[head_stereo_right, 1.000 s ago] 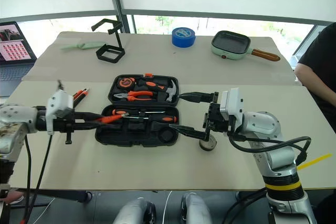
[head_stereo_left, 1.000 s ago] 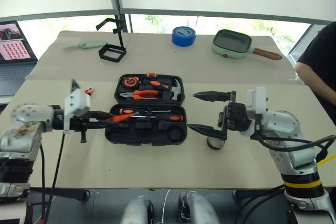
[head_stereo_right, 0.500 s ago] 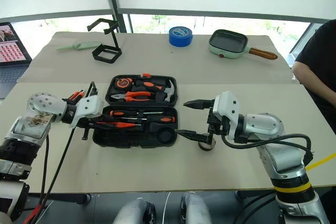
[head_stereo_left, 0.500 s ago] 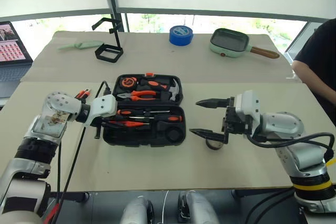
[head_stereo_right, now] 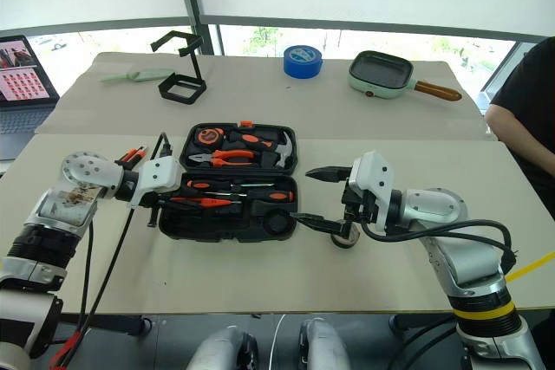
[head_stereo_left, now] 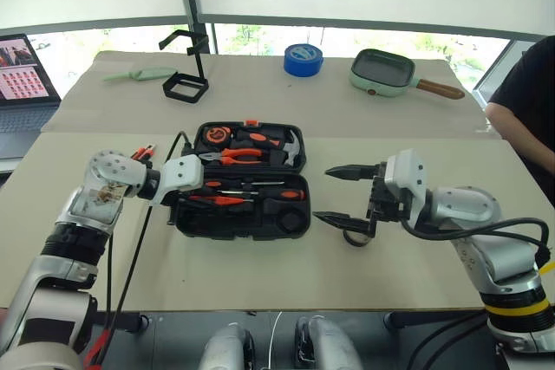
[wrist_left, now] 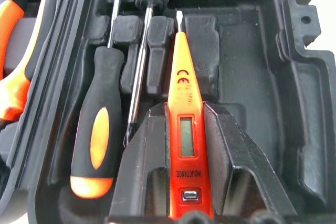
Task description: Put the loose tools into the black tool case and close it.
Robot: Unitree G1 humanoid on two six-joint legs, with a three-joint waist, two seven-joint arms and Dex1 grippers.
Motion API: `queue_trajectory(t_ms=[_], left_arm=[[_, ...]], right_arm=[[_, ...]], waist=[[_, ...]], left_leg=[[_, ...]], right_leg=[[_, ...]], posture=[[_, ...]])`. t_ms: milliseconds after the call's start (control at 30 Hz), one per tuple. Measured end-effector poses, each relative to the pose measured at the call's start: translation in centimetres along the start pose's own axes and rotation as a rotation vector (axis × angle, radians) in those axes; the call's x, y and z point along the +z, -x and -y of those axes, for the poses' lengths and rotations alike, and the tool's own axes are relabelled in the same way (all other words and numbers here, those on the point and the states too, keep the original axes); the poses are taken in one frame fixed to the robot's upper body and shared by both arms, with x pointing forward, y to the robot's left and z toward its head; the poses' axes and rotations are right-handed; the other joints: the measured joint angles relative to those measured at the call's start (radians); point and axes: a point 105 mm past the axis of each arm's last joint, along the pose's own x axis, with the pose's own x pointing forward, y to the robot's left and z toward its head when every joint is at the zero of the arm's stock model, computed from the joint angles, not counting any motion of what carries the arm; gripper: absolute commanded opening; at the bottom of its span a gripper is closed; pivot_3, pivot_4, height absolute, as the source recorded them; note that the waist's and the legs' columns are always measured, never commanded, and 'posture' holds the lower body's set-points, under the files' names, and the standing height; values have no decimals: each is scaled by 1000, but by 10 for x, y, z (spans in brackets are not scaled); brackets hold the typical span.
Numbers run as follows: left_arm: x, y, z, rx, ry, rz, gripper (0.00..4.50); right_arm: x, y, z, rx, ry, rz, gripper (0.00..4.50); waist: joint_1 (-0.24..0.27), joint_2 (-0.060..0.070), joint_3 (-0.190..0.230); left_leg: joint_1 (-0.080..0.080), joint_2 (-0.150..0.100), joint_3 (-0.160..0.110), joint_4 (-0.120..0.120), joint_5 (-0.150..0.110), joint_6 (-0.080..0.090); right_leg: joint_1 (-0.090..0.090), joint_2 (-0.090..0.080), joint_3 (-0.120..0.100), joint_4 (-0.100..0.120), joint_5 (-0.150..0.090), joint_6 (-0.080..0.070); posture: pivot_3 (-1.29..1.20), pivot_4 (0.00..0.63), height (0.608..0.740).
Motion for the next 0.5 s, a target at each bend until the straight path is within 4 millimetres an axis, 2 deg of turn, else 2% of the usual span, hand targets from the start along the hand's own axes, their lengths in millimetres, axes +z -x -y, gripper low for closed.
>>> queue_trajectory(t_ms=[500], left_arm=[[-6,-3,-6,-18,-4,-94,553]], right_arm=[[-3,-1,-2,8,-28,-14,4500]], waist=[[-4,0,0]], left_leg=[[2,0,0,2,-2,3]], right_leg=[[1,0,1,2,0,1]], posture=[[0,150,740]])
